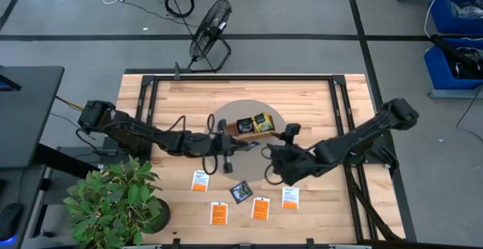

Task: Pick & Place Tea
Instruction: Put the violet tea bag into the middle section of the wooden organizer

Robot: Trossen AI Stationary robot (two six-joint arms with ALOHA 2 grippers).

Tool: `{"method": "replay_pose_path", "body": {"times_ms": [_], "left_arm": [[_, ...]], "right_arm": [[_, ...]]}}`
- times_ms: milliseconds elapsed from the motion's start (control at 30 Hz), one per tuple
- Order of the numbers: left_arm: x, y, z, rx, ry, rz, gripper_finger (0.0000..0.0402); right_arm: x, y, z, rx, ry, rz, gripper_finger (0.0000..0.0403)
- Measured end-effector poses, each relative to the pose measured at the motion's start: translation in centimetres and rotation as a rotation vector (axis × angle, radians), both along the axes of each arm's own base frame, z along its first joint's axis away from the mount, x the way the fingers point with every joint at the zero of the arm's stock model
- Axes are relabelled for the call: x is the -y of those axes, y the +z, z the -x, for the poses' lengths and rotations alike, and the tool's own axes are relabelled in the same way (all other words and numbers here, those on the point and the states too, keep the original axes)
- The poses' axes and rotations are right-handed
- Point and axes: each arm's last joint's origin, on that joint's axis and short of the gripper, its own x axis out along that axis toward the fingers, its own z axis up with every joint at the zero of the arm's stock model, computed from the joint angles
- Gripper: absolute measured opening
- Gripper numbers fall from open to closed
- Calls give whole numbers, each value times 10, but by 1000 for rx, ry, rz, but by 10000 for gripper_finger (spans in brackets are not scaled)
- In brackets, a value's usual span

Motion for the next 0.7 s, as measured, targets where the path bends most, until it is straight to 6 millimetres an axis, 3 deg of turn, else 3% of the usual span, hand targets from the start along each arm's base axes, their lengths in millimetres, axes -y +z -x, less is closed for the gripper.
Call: {"method": "replay_pose_path", "body": {"times_ms": [467,700], "left_arm": [[8,11,1,108,-3,-56,1],[10,17,1,159,-12,-72,1]], "right_arm": [[22,-24,33,525,274,-379,185],[42,-32,31,649,344,-459,185]]}}
